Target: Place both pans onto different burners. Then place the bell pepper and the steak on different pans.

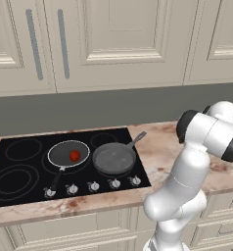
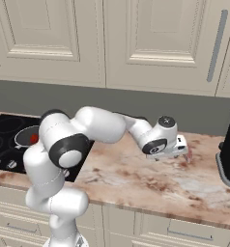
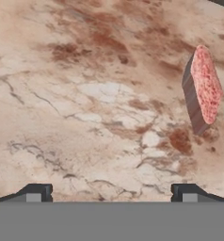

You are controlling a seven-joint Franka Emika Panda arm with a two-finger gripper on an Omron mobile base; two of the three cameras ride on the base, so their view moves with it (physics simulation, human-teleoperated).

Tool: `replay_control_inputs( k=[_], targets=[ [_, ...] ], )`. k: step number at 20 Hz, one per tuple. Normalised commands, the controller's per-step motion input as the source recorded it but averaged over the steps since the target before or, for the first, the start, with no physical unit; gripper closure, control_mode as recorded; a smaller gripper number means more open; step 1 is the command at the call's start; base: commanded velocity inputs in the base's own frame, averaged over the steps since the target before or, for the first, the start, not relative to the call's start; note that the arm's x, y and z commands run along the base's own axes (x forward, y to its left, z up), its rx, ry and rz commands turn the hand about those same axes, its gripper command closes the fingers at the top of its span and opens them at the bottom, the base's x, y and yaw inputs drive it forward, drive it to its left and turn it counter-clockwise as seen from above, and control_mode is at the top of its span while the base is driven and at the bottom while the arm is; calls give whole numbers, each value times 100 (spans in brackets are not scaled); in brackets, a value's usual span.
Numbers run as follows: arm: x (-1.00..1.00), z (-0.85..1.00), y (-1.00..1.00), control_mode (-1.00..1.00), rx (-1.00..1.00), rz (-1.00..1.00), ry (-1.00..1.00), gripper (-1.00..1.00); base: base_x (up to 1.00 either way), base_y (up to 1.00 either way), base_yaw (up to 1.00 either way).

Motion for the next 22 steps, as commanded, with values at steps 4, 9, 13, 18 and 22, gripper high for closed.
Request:
replay_control_inputs(
  k=[4,9,13,18,22],
  targets=[
    [6,1,-20,-100,0,0,0,-100,0,0,0],
    [3,0,-19,-100,0,0,0,-100,0,0,0],
    [10,0,-16,-100,0,0,0,-100,0,0,0],
    [14,0,-11,-100,0,0,0,-100,0,0,0],
    [16,0,-6,-100,0,0,2,-100,0,0,0]
  ],
)
